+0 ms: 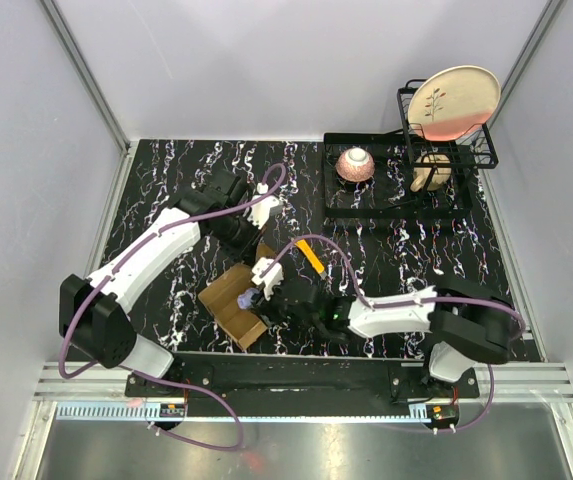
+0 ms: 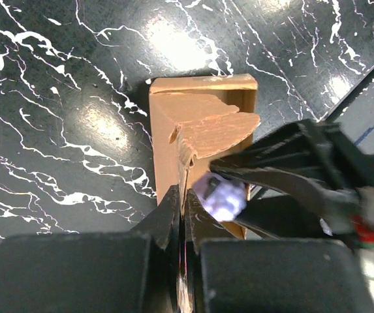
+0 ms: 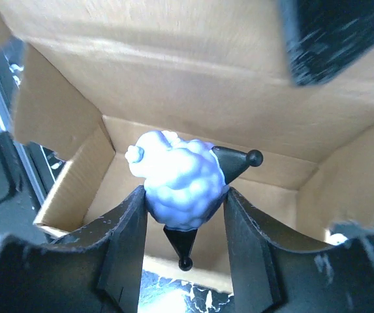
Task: Unpack the express box
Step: Pick up the product from the express box, then place the product at the center of the board.
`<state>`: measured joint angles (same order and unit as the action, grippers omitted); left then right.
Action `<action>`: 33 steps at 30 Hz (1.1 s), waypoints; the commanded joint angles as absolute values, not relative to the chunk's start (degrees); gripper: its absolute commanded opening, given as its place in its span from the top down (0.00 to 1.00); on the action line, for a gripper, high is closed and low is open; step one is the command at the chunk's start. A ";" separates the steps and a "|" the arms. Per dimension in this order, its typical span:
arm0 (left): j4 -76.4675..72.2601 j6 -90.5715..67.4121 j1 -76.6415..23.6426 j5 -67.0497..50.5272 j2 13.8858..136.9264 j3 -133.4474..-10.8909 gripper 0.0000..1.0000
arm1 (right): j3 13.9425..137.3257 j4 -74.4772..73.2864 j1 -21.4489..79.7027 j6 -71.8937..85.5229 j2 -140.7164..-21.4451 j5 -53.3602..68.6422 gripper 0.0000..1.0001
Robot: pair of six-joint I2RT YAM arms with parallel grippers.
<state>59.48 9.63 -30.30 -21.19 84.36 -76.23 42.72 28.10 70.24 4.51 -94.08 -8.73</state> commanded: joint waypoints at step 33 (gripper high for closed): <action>56.69 13.01 -29.79 -23.11 80.42 -75.24 0.60 | 25.49 5.00 62.84 32.43 -65.38 -24.34 0.57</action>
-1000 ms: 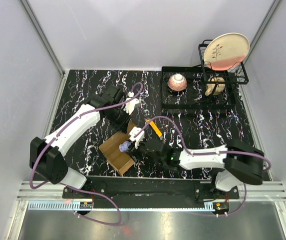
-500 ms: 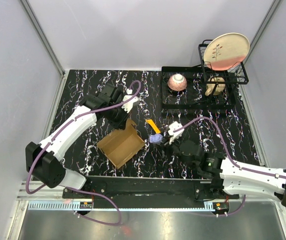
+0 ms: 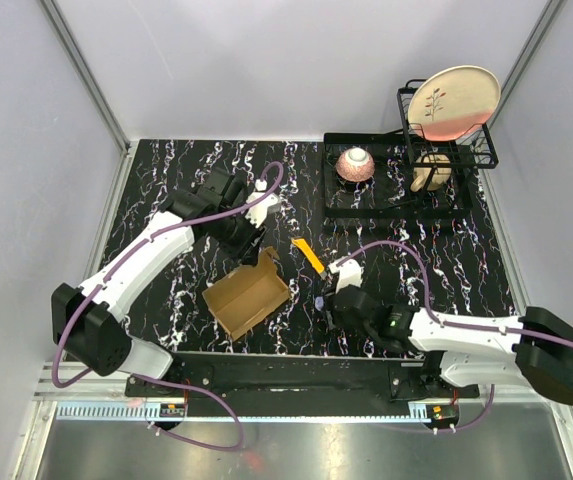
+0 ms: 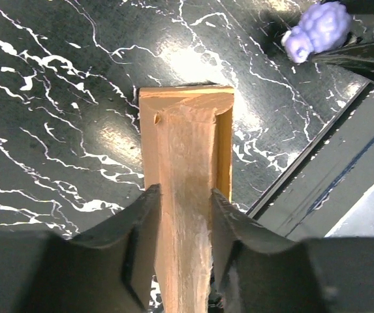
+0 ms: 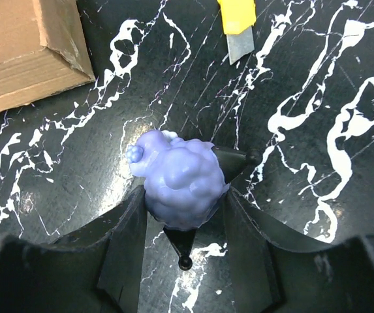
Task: Unpack the express box
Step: Place the product at the center of the board, then reset both arms
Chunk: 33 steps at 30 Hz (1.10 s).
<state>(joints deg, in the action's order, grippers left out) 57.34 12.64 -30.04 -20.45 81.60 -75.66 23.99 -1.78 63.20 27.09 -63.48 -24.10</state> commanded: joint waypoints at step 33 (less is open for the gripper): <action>60.39 10.72 -8.09 -37.70 76.12 -85.18 0.01 | 63.36 -36.12 59.50 29.27 -61.35 -32.87 0.00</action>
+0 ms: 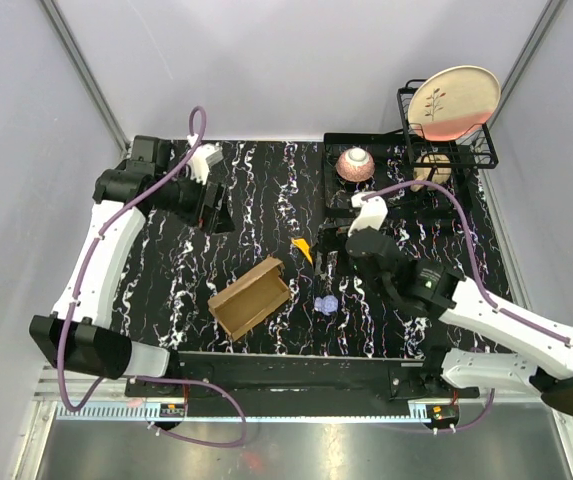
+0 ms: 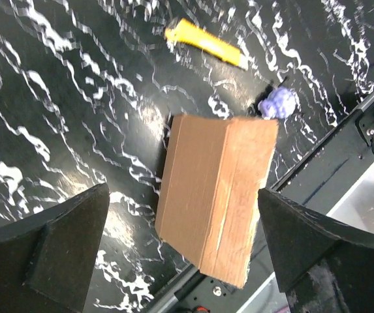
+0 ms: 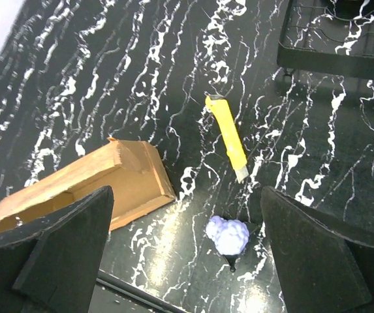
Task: Unpack the express box
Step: Reset both arms
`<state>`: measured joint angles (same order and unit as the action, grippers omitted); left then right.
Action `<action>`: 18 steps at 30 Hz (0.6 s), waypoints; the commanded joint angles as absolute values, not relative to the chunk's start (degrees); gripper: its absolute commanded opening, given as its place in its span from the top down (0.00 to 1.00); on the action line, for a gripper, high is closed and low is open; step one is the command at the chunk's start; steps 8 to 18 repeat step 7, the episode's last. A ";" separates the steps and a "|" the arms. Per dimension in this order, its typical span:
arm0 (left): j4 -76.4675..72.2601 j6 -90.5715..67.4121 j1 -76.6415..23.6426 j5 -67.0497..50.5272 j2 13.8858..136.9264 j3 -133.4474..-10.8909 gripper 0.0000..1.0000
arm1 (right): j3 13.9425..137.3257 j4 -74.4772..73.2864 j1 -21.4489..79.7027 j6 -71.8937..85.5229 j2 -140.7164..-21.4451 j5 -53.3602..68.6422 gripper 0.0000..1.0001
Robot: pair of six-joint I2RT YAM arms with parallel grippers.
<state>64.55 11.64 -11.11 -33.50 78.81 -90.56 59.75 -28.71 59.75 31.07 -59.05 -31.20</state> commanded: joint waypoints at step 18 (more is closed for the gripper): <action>56.61 9.93 -4.05 -39.11 72.60 -77.52 0.01 | 61.08 -34.37 59.41 28.65 -58.89 -33.13 0.00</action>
